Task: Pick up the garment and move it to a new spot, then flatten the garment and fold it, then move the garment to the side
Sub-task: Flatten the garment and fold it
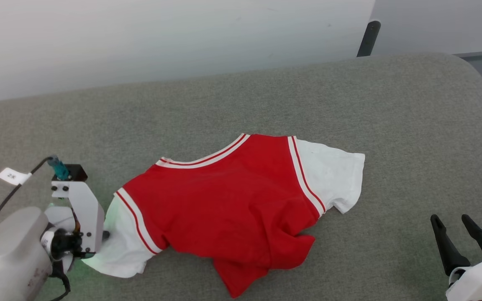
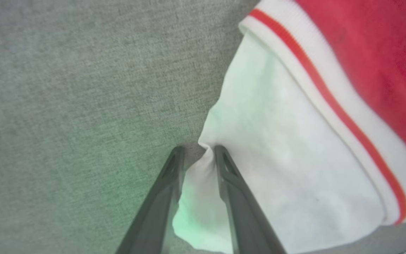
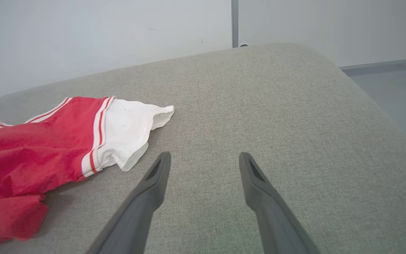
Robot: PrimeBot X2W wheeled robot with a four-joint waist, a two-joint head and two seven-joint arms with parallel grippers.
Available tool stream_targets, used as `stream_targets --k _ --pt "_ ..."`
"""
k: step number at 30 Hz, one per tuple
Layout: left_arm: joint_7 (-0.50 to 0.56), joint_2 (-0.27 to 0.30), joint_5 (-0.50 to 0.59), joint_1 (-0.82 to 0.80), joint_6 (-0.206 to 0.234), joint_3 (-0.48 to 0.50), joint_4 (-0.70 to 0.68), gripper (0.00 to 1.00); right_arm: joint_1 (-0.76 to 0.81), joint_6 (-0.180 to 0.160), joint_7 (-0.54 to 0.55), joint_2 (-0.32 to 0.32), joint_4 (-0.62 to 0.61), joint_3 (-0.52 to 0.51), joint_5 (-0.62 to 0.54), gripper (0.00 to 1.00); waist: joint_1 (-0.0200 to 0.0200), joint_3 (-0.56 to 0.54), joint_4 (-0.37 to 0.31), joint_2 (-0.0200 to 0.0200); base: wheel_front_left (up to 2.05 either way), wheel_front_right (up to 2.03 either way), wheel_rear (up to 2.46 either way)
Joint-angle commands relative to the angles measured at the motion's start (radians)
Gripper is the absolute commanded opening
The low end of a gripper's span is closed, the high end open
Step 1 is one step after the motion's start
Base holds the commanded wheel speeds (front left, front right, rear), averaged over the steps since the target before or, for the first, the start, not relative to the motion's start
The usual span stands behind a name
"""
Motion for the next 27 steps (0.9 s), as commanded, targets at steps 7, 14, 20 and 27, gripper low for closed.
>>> stream_targets --k 7,14,20,27 --pt "0.052 -0.028 -0.018 0.045 0.001 -0.024 0.034 0.00 -0.019 -0.001 0.010 0.003 -0.015 -0.002 -0.013 1.00 0.0000 0.009 0.010 -0.0001 0.00 0.00 0.00" --pt "0.014 0.004 -0.010 -0.009 0.013 0.005 0.047 0.00 -0.064 -0.001 0.035 -0.019 -0.025 0.003 -0.004 1.00 0.0000 0.015 0.022 -0.0001 0.00 0.00 0.00" --pt "-0.004 0.009 0.004 -0.048 0.013 0.009 0.026 0.00 -0.129 -0.001 0.119 -0.078 -0.043 0.035 0.037 1.00 0.0000 0.023 0.044 -0.0001 0.00 0.00 0.00" --pt "-0.016 0.002 0.023 -0.088 0.017 0.007 0.004 0.00 -0.244 -0.001 0.290 -0.160 0.005 0.094 0.112 1.00 0.0000 0.040 0.082 -0.0001 0.00 0.00 0.00"
